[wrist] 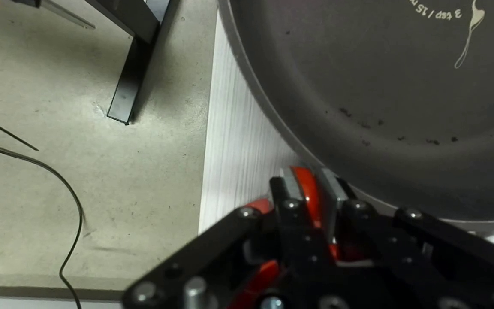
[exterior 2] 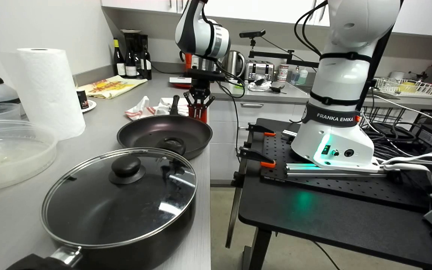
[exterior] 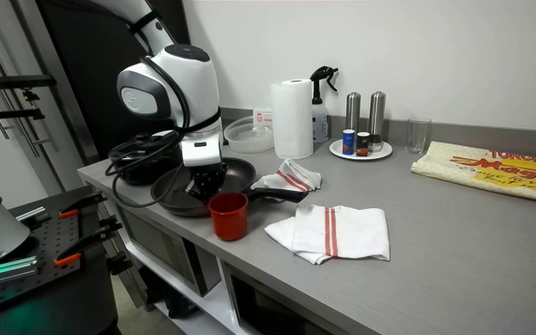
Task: Move the cup to the right
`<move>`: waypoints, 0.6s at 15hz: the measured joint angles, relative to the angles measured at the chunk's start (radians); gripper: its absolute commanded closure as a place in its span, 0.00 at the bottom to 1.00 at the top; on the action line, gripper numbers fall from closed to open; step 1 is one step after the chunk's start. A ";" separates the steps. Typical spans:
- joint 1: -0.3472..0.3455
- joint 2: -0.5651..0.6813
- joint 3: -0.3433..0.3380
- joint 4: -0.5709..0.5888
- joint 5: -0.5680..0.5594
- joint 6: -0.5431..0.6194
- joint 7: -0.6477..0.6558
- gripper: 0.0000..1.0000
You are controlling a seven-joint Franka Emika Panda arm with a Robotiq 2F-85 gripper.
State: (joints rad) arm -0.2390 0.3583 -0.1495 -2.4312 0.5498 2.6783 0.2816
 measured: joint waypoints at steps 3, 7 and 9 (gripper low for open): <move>-0.001 0.001 0.001 0.000 0.000 0.004 -0.003 0.96; -0.003 0.002 0.002 0.000 0.000 0.008 -0.008 0.96; -0.006 0.003 0.002 0.000 0.000 0.010 -0.011 0.96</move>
State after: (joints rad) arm -0.2455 0.3614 -0.1474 -2.4312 0.5498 2.6882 0.2704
